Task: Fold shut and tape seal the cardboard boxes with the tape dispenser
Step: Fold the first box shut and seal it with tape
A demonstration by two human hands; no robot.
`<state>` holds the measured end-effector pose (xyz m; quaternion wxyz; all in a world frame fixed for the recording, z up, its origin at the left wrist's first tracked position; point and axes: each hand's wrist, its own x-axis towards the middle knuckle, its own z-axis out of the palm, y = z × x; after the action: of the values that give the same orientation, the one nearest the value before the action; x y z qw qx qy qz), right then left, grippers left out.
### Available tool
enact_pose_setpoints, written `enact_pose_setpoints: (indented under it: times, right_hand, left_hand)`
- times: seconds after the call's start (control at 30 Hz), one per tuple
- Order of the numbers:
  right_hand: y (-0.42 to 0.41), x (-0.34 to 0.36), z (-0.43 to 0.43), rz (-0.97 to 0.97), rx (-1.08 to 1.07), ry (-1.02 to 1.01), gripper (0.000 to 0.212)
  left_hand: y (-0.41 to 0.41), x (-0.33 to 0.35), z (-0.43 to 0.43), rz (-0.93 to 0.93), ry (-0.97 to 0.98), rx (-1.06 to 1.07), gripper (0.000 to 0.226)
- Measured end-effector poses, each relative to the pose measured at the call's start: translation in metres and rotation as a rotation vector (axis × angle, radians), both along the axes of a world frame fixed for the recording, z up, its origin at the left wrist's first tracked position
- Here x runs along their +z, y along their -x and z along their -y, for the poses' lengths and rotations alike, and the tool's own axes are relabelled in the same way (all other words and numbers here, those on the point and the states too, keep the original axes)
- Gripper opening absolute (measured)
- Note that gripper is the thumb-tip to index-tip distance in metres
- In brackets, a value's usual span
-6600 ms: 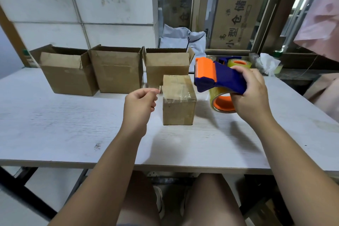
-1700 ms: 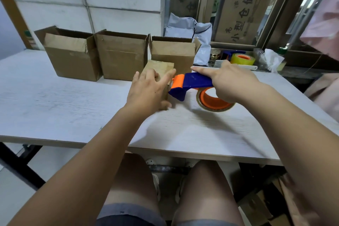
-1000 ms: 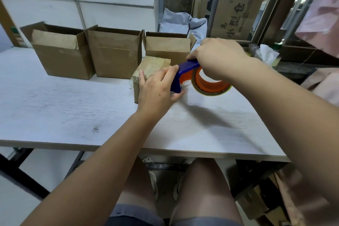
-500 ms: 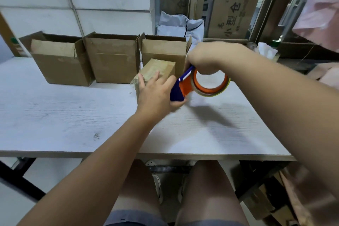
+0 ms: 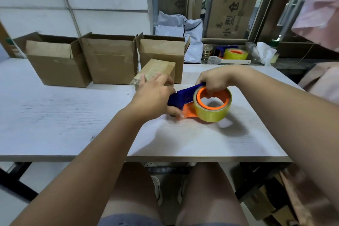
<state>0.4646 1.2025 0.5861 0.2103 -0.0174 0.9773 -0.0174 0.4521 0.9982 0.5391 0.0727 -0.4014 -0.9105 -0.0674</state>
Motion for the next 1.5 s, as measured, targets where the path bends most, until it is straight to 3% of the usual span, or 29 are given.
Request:
enact_pose_setpoints:
  times: [0.1,0.33,0.57,0.63,0.8,1.07,1.27,1.43,1.5]
  right_hand:
    - [0.000,-0.004,-0.006,0.029,-0.044,0.057,0.024]
    - [-0.007,-0.018,-0.024,0.086,-0.129,0.128,0.027]
    - [-0.012,-0.024,-0.043,0.059,-0.237,0.178,0.020]
    - [-0.012,-0.026,-0.046,0.059,-0.269,0.193,0.018]
    - [-0.014,-0.030,-0.052,-0.006,-0.341,0.196,0.024]
    - [-0.021,-0.038,-0.066,-0.136,-0.455,0.150,0.018]
    - [-0.027,-0.043,-0.080,-0.190,-0.621,0.133,0.022]
    - [-0.028,-0.042,-0.083,-0.247,-0.701,0.133,0.056]
    - [-0.026,-0.035,-0.073,-0.325,-0.650,0.022,0.069]
  left_hand:
    - [0.005,0.007,0.002,-0.012,0.111,-0.055,0.088]
    - [0.018,0.006,0.004,-0.051,0.132,-0.094,0.040]
    - [0.011,-0.010,0.009,-0.213,-0.186,-0.117,0.081]
    - [0.008,-0.012,0.009,-0.163,-0.244,-0.045,0.084]
    - [0.012,-0.023,0.018,-0.266,-0.418,0.144,0.079]
    - [0.012,-0.038,0.027,-0.004,-0.611,0.303,0.069]
    - [0.009,-0.047,0.026,0.007,-0.779,0.365,0.065]
    - [0.005,-0.045,0.025,0.300,-1.007,0.285,0.063]
    - [0.004,-0.047,0.025,0.391,-1.043,0.274,0.065]
